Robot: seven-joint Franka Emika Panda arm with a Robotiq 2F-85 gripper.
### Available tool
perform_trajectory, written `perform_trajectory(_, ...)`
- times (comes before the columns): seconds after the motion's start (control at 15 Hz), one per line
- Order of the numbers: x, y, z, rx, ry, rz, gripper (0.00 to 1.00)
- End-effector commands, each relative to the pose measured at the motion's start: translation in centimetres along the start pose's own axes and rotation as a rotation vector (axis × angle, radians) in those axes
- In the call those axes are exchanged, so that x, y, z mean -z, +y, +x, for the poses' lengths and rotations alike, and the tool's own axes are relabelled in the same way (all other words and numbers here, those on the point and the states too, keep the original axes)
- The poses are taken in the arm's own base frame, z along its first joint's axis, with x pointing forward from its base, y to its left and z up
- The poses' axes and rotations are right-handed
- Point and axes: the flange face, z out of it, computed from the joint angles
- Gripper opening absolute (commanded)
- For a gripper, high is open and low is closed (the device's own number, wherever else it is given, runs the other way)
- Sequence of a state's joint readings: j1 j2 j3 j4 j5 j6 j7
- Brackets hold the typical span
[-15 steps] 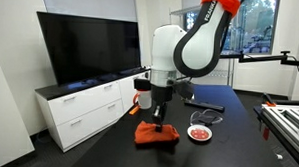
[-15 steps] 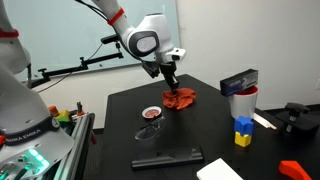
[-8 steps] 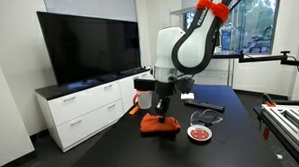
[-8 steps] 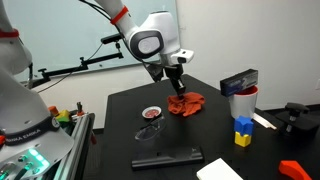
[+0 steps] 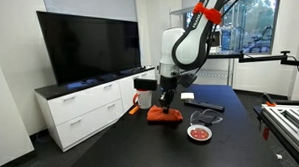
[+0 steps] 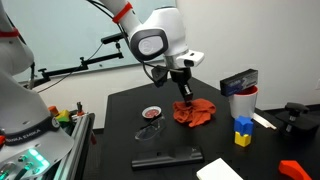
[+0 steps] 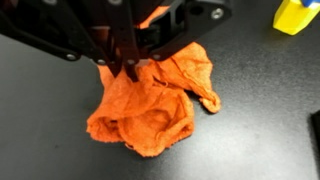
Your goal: Use the orange towel to wipe the counter
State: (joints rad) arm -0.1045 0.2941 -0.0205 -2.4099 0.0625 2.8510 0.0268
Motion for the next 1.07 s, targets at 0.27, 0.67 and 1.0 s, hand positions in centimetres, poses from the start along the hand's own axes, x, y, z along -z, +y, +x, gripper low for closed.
perform_trajectory(0.27,1.08,0.31,-0.45,-0.006,-0.007,0.01,0.33)
perform_trajectory(0.67,1.02,0.34,-0.57,-0.016,-0.011,0.01,0.77)
perform_trajectory(1.0,0.99,0.39,-0.55,-0.023,-0.015,0.009,1.0)
